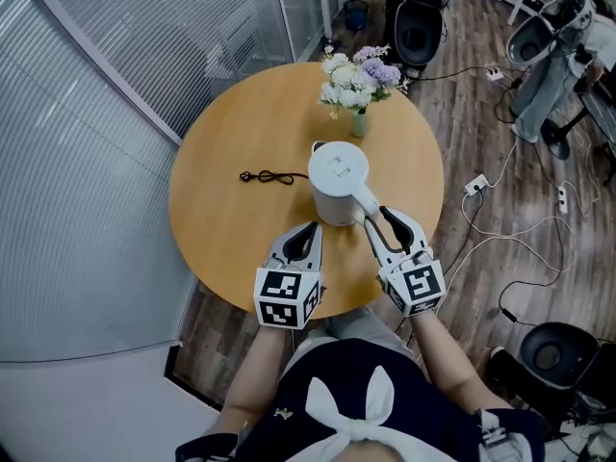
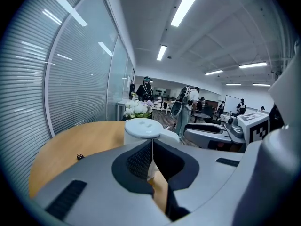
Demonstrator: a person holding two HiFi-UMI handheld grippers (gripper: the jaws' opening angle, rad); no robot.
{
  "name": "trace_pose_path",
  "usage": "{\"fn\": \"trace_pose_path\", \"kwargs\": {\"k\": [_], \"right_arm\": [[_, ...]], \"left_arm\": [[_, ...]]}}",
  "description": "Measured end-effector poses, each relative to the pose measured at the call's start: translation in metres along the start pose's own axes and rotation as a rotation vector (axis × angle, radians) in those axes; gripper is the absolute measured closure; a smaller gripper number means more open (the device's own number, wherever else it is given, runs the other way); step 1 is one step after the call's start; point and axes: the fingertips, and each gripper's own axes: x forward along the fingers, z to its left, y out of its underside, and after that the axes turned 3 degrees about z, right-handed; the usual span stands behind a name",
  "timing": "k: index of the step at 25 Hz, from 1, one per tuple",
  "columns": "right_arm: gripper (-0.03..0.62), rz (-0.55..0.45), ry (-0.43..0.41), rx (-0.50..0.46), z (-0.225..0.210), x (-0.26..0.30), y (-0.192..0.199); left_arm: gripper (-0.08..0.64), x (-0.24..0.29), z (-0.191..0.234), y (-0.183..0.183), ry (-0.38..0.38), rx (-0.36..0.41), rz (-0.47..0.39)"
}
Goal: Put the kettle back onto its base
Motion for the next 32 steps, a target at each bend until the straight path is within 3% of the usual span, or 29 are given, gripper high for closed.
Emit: {"fn": "trace_pose_path", "kwargs": {"k": [6,11,32], "right_arm": [[0.564,-0.023,0.021,0.023,0.011,-0.017,-0.014],[0.569,-0.015,0.001,0.033,0.023,-0.027,-0.017],[0.569,0.010,-0.029,0.026,0.038,-0.053,-0.026]], "left_arm": [[0.532,-0.008,-0.027,-0.008,0.019,0.063,-0.026],[0.534,-0.017,-0.041,-0.009,0.042,0.025,-0.038],[0.534,-0.044,-0.063,-0.017,-0.001,0.012,-0.097]]}}
